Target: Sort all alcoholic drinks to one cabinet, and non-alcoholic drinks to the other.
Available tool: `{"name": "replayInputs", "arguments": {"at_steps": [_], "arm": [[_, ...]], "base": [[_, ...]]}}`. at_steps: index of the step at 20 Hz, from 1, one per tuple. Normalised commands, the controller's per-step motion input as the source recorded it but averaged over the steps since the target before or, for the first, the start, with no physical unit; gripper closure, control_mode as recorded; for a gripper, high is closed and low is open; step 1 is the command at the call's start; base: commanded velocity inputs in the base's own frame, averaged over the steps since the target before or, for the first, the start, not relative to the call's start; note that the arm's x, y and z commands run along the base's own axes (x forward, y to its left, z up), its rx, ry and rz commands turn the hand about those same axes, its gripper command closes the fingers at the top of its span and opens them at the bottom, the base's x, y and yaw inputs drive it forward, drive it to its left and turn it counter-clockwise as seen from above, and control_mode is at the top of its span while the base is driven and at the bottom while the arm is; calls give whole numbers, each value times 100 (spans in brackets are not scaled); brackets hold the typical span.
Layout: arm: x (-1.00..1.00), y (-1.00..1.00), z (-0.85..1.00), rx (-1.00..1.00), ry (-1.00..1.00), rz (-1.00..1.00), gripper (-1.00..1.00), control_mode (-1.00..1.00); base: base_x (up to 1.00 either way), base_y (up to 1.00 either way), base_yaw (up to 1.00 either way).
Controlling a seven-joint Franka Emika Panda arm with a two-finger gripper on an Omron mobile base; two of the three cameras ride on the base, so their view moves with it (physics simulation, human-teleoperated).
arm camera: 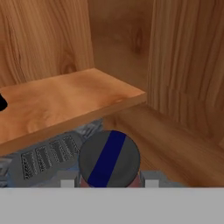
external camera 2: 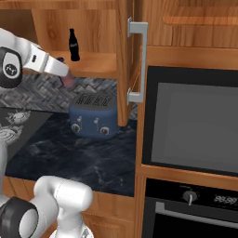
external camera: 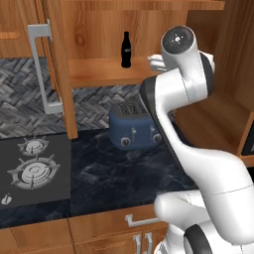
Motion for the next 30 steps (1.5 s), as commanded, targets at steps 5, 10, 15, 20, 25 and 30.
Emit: {"name": "replayInputs", "arguments": {"at_steps": [5, 10, 15, 20, 25, 30], "arm": [[31, 0, 9, 0, -4, 0, 100, -100], [30, -4, 1, 0, -6, 0, 100, -100], [25, -7, 0, -1, -8, 0, 100, -100], [31, -4, 1, 0, -4, 0, 100, -100], [46, -1, 0, 0, 0, 0, 100, -100], [43, -2, 0, 0, 0, 0, 100, -100]], "base": [[0, 0, 0], [0, 0, 0], [0, 0, 0], [0, 0, 0], [0, 0, 0], [0, 0, 0]]}}
